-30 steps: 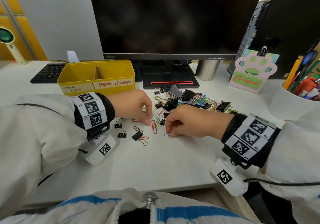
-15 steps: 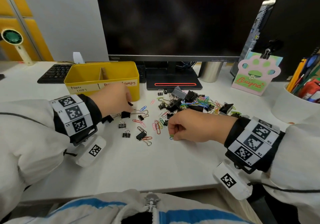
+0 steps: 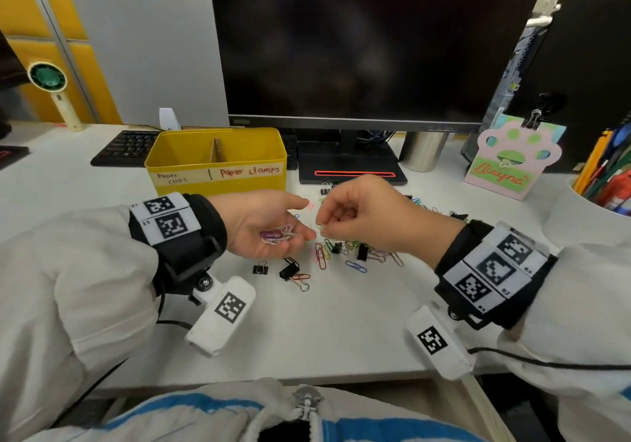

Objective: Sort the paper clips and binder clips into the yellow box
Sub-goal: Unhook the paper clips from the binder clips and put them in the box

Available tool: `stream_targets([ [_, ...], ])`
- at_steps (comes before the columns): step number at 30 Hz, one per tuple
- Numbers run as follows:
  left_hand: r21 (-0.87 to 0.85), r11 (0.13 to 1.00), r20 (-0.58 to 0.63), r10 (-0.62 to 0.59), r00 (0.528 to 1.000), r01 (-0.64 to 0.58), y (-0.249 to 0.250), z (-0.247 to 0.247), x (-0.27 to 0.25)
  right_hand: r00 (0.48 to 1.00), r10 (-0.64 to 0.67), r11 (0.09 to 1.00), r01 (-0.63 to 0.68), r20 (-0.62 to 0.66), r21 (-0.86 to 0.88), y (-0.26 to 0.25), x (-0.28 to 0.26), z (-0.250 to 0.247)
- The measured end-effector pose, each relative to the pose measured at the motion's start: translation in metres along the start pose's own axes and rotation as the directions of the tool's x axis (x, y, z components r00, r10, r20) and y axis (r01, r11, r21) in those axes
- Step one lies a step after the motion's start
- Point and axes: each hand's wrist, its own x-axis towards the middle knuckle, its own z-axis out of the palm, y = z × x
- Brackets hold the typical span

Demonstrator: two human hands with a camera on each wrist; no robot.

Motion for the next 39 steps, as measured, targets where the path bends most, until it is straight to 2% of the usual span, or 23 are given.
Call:
stream_targets([
  [1,-0.001,1.000,0.007,0.007,1.000,-0.007,-0.001,0.001,0.001,0.999,-0.033,0.997,0.034,-0.023,0.073,-0.006,0.002,-0.002],
  [3,-0.033,0.999,0.055,0.026,0.998,-0.024,-0.003,0.005,0.003,0.997,-0.065,0.993,0.068,-0.032,0.096,-0.013,0.007,-0.004],
  [6,-0.085,0.994,0.052,0.069,0.996,-0.064,-0.004,0.005,0.008,0.998,-0.004,0.999,0.001,-0.061,-0.043,-0.007,0.015,-0.007],
  [8,-0.001,0.992,0.004,0.126,0.992,-0.126,-0.005,0.001,0.011,0.997,0.076,0.983,-0.072,0.020,-0.172,0.004,0.015,-0.008],
  [9,0.108,0.980,-0.016,0.167,0.986,-0.164,-0.006,0.000,0.012,0.990,0.108,0.968,-0.083,0.095,-0.236,0.009,0.014,-0.007],
  [10,0.263,0.942,-0.028,0.225,0.974,-0.210,-0.008,-0.001,0.011,0.976,0.140,0.955,-0.089,0.164,-0.284,0.013,0.012,-0.005],
  [11,0.443,0.860,-0.029,0.297,0.954,-0.254,-0.009,-0.002,0.011,0.964,0.165,0.946,-0.095,0.207,-0.311,0.016,0.010,-0.003],
  [13,0.714,0.621,0.034,0.430,0.902,-0.323,-0.012,-0.006,0.010,0.961,0.186,0.939,-0.111,0.207,-0.324,0.019,0.008,0.001],
  [14,0.777,0.523,0.099,0.448,0.889,-0.350,-0.013,-0.007,0.008,0.965,0.186,0.940,-0.119,0.187,-0.319,0.019,0.008,0.002],
  [16,0.856,0.381,0.177,0.419,0.891,-0.350,-0.014,-0.008,0.006,0.970,0.194,0.939,-0.140,0.148,-0.316,0.017,0.009,0.001],
  [18,0.894,0.303,0.185,0.417,0.890,-0.328,-0.013,-0.007,0.003,0.972,0.215,0.915,-0.167,0.095,-0.366,0.013,0.009,-0.006],
  [21,0.908,0.234,0.206,0.471,0.858,-0.347,-0.013,-0.007,0.004,0.956,0.291,0.841,-0.243,0.026,-0.483,0.006,0.014,-0.019],
  [23,0.914,0.193,0.227,0.488,0.843,-0.358,-0.013,-0.009,0.004,0.935,0.352,0.796,-0.276,0.042,-0.538,0.001,0.014,-0.020],
  [28,0.930,0.125,0.238,0.509,0.827,-0.345,-0.013,-0.019,0.002,0.963,0.270,0.902,-0.248,0.012,-0.353,0.000,0.004,0.006],
  [33,0.942,0.141,0.198,0.503,0.842,-0.306,-0.017,-0.036,-0.001,0.928,0.359,0.868,-0.293,0.100,-0.400,-0.001,0.013,0.030],
  [39,0.947,0.184,0.145,0.483,0.863,-0.262,-0.022,-0.055,-0.008,0.905,0.364,0.889,-0.268,0.219,-0.372,-0.004,0.019,0.039],
])
